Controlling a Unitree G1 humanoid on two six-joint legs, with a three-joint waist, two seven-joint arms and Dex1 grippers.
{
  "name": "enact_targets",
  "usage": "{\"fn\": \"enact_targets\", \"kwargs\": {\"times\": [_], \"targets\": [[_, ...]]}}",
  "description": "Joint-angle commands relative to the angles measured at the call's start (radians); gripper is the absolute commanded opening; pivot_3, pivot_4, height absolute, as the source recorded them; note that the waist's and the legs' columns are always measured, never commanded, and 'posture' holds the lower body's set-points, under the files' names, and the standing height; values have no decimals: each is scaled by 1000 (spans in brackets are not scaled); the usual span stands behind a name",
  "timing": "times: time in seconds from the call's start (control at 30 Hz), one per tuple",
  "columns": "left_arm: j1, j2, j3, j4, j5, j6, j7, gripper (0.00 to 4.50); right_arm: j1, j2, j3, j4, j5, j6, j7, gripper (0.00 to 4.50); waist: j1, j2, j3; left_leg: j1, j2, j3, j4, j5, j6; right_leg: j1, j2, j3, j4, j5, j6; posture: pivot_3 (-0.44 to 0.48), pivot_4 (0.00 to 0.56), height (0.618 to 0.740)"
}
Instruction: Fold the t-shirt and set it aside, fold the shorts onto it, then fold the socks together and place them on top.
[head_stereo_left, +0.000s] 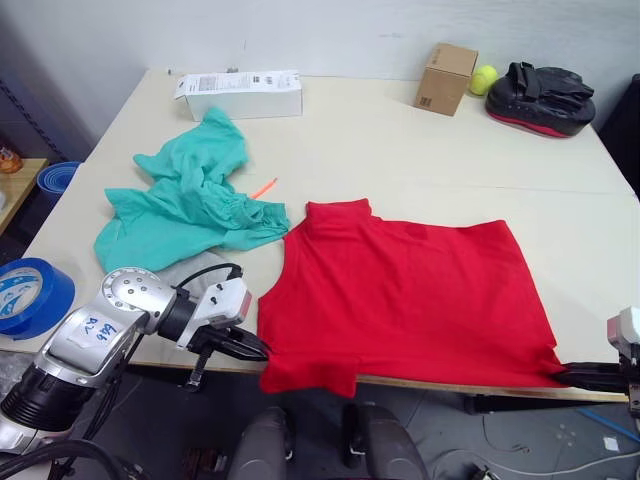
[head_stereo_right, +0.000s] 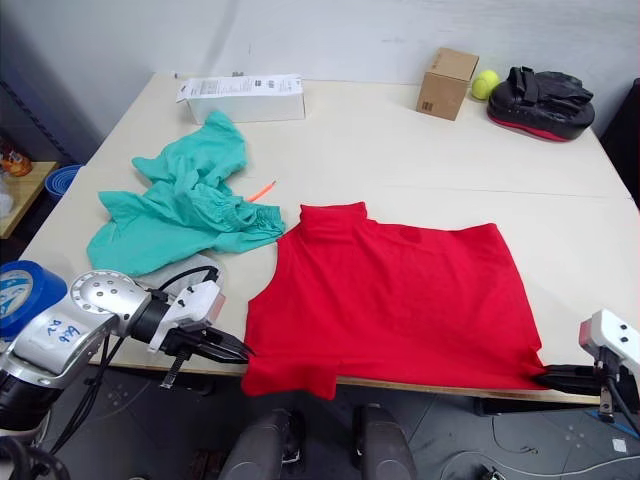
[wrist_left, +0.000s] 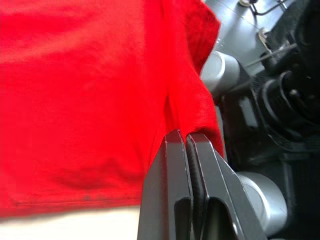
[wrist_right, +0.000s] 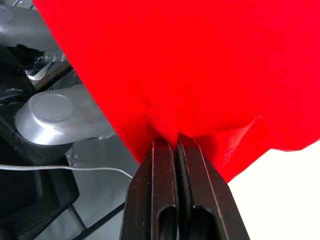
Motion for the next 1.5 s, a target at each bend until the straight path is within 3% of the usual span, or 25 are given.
{"fn": "enact_targets", "kwargs": {"times": [0.03, 0.2, 0.37, 0.5, 0.63, 0.8, 1.13, 1.3, 1.5], "targets": [[-14, 3, 32, 11, -16, 20, 6, 0, -1, 0, -51, 4, 7, 10, -4, 51, 0, 0, 0, 0, 0, 0, 0, 1, 1, 0, 0, 0, 0, 0, 1, 0, 150, 740], [-26, 6, 38, 21, -36, 43, 4, 0, -8, -8, -51, -5, 22, 46, 4, 51, 0, 0, 0, 0, 0, 0, -1, 0, 1, -1, 0, -1, 0, 4, 8, 0, 150, 740], [-86, -28, 63, 70, -100, 133, 27, 0, -68, -22, -38, 3, 51, 116, 2, 51, 0, 0, 0, 0, 0, 0, -1, 0, 1, -1, 0, -1, 0, 1, 3, 0, 150, 740], [-138, -65, 55, 123, -89, 153, 53, 0, -132, -28, -3, 29, 38, 133, -2, 51, 0, 0, 0, 0, 0, 0, 0, 1, 1, 0, 0, 0, 0, 0, 1, 0, 150, 740], [-174, -92, 38, 172, -66, 152, 68, 0, -204, -22, 46, 59, 14, 128, -22, 51, -1, 0, 0, -1, 0, 0, -1, 0, 1, -1, 0, -1, 0, 7, 14, 0, 150, 740], [-214, -158, 13, 249, -45, 210, 128, 0, -361, 13, 138, 108, 12, 217, -112, 51, -3, 1, 1, -1, 0, 0, -1, 0, 0, -3, 0, -1, 1, 7, 14, 0, 150, 740], [-228, -214, 1, 322, -19, 260, 176, 0, -362, 3, 204, 117, -32, 196, -128, 51, 0, 1, 1, -3, 0, 0, -1, -1, 0, -4, 0, -2, 1, 7, 14, 0, 150, 740], [-226, -215, 60, 326, -49, 279, 187, 1567, -357, -1, 140, 96, 8, 230, -133, 1624, -3, 1, 1, -2, 0, 0, 0, -1, 0, -4, 0, -2, 3, 7, 14, 0, 150, 740], [-172, -153, 172, 203, -88, 222, 167, 3485, -315, 17, -37, -48, 110, 223, -99, 3761, -3, 1, 1, -3, 0, -1, -1, -1, -1, -4, 0, -2, 3, 7, 14, 0, 150, 740]]}}
